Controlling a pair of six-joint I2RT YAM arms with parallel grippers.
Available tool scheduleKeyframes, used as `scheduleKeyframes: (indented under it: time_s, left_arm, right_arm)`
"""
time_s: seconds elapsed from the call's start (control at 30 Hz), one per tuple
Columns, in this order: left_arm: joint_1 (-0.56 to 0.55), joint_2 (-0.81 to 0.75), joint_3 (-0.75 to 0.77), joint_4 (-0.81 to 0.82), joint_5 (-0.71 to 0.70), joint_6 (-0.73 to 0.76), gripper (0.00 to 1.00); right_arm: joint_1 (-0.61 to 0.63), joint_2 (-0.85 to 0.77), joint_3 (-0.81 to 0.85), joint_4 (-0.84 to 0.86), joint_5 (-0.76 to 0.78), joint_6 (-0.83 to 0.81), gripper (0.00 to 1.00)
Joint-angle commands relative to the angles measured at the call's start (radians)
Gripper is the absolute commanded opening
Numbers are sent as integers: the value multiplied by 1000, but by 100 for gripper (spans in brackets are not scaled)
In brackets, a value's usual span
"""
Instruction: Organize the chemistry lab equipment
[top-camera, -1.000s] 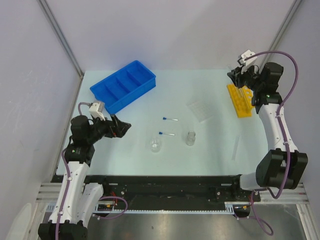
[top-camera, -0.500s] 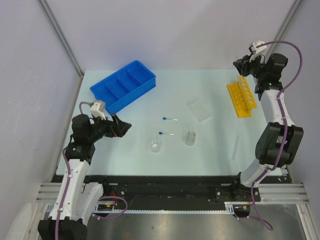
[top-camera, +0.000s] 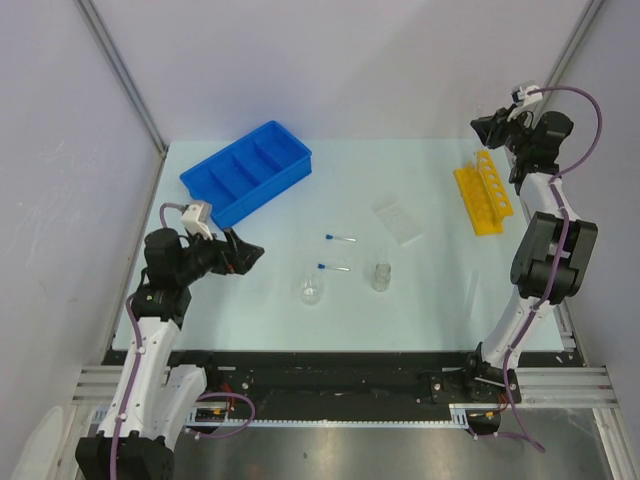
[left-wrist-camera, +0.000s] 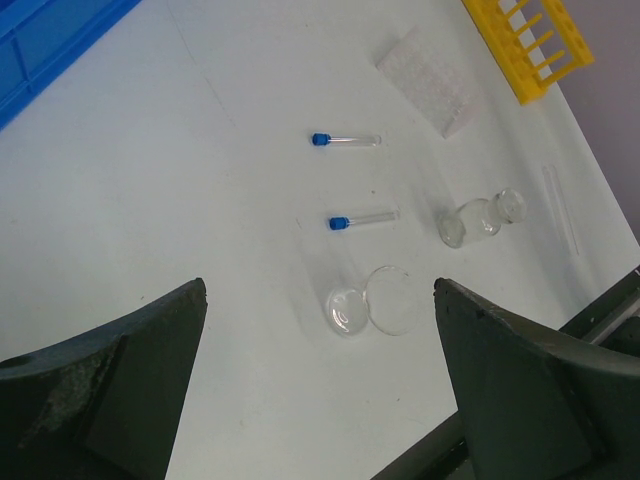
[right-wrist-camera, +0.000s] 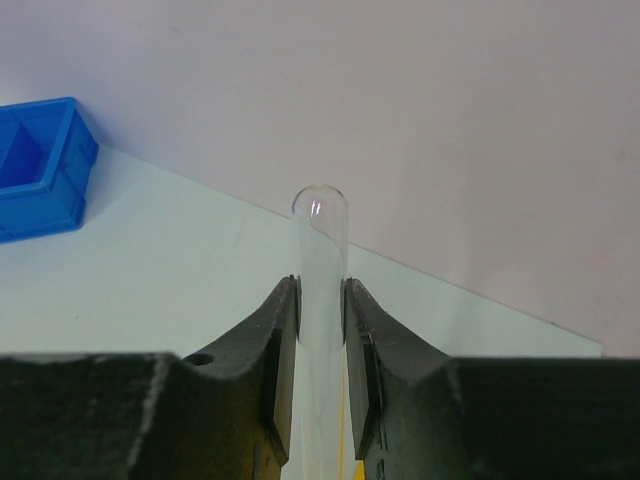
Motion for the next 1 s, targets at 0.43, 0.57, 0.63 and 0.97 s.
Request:
scheduleKeyframes:
  time_s: [0.43, 0.57, 0.63, 0.97]
  left_arm:
    - [8, 16, -11, 42, 37, 12, 100]
    - [7, 20, -11, 42, 37, 12, 100]
    - [8, 22, -11, 42, 36, 12, 100]
    - [7, 31, -11, 40, 36, 12, 100]
  right_arm:
    - [-9, 209, 183, 240, 80, 158, 26]
    - [-5, 239, 211, 251, 104, 158, 26]
    - [-6, 258, 223, 262, 111, 172, 27]
    - [-2, 318, 263, 253, 118, 159, 27]
